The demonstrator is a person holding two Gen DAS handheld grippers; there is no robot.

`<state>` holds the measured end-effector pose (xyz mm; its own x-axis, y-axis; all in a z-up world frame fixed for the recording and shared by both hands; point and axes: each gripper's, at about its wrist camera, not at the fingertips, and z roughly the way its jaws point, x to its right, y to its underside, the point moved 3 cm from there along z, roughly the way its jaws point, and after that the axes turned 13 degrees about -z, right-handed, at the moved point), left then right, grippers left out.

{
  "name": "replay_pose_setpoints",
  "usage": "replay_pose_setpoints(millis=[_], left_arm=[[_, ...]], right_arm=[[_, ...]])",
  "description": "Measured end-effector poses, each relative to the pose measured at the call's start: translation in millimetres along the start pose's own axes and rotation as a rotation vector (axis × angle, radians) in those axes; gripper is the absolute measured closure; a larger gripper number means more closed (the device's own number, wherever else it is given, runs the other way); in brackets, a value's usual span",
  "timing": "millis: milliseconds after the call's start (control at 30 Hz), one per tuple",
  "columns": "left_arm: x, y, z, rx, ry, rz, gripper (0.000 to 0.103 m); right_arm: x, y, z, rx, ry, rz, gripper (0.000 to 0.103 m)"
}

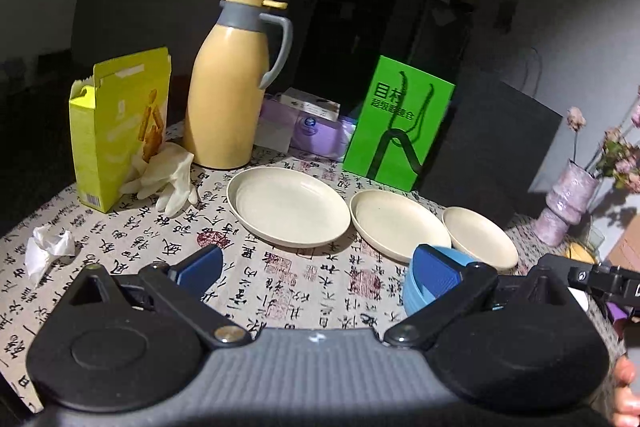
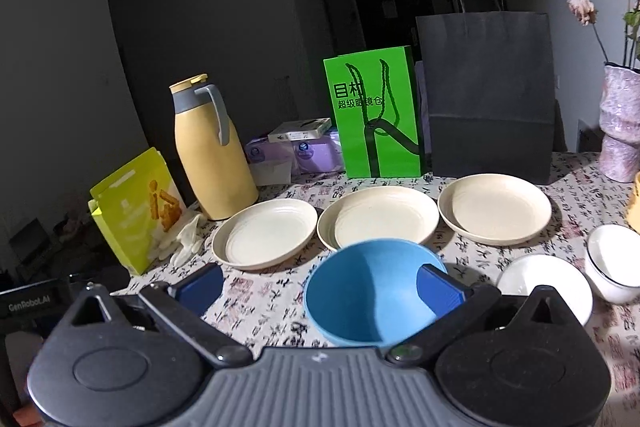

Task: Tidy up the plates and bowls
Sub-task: 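Move the left gripper toward the cream plate beside the yellow thermos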

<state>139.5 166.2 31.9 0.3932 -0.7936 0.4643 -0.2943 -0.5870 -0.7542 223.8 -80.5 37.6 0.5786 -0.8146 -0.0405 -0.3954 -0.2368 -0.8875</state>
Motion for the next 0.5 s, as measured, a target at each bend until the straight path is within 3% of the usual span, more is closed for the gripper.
replay_pose_setpoints(millis=[500], left_arm=[[-16, -46, 67, -0.047, -0.072, -0.141, 0.0]], right_arm=[[19, -43, 75, -0.003, -0.034, 0.02, 0.0]])
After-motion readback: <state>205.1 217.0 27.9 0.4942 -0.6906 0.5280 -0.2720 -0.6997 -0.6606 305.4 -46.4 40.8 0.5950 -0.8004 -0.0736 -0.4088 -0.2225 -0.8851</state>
